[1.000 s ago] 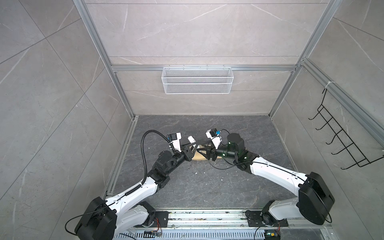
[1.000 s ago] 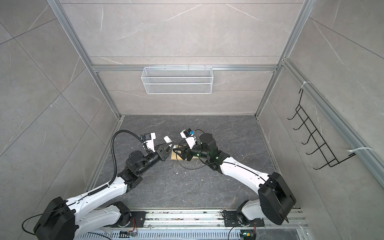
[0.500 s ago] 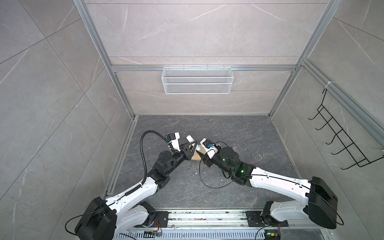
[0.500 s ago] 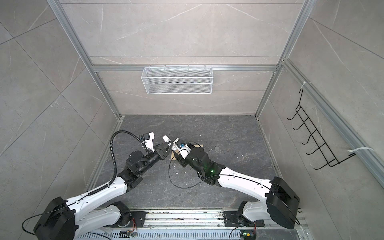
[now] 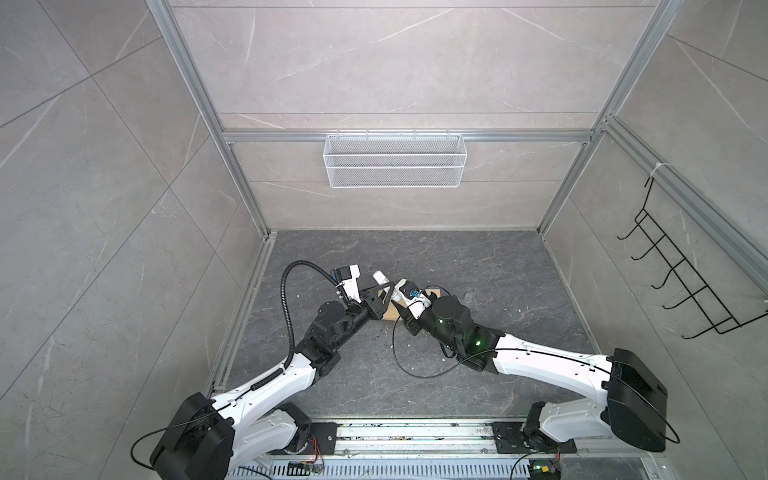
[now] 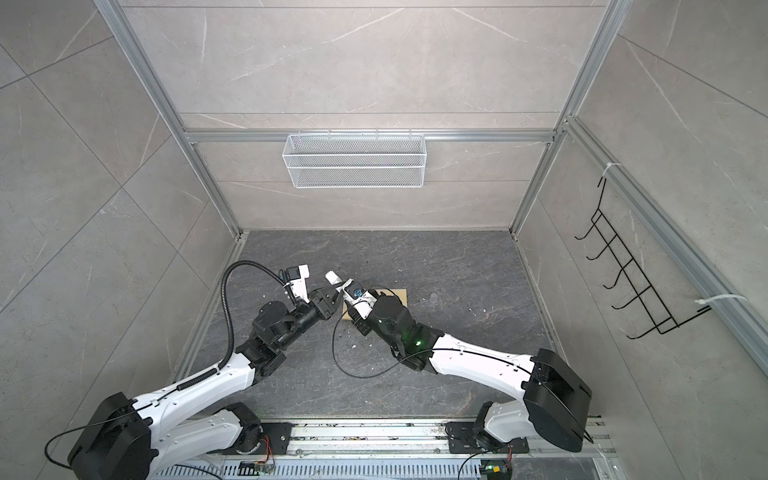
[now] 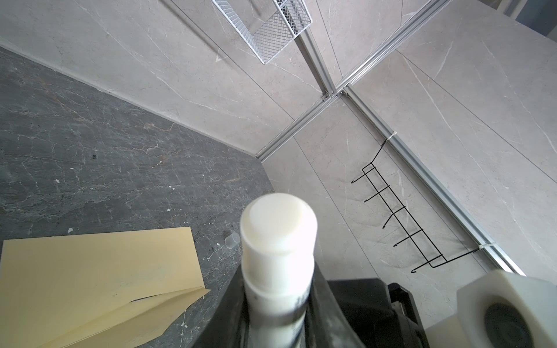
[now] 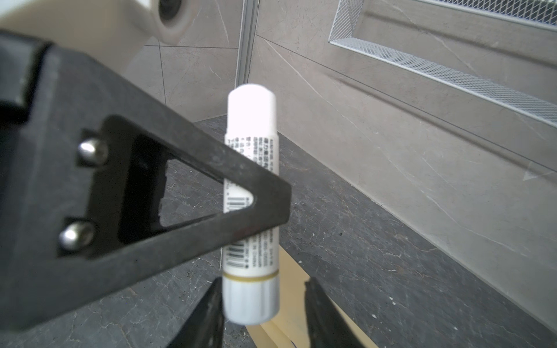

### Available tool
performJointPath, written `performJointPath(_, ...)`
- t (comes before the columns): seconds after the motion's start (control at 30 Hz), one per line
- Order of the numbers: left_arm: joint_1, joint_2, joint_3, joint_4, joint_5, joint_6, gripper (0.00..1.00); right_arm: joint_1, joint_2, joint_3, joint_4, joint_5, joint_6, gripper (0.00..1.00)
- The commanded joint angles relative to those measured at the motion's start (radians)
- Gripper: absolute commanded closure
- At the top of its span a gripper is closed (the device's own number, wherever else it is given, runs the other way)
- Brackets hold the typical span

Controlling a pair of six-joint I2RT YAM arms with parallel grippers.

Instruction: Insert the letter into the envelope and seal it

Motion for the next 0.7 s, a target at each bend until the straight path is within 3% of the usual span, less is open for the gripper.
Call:
performJointPath(0.0, -0.005, 0.004, 0.032, 0.047, 0.006, -0.002, 1.00, 0.001, 0.011, 0.048, 0.021, 0.011, 0.006, 0.65)
performJointPath(0.17, -0.005, 0.006, 0.030, 0.046, 0.019, 0.015, 1.00, 0.001, -0.003, 0.038, 0.032, -0.010, 0.018, 0.74)
performJointPath(0.3, -0.005, 0.005, 0.019, 0.077, 0.069, 0.083, 1.00, -0.032, -0.034, 0.031, 0.001, -0.127, 0.047, 0.84)
performJointPath(0.33, -0.003, 0.003, 0.014, 0.094, 0.090, 0.103, 1.00, -0.053, -0.044, 0.030, -0.010, -0.185, 0.064, 0.86)
performJointPath(0.5, -0.002, -0.014, 0.011, 0.148, 0.247, 0.223, 1.00, -0.277, -0.066, 0.035, -0.028, -0.708, 0.286, 0.88)
performJointPath(0.67, -0.002, -0.021, 0.011, 0.182, 0.328, 0.254, 1.00, -0.367, -0.032, 0.040, 0.039, -0.985, 0.401, 0.88)
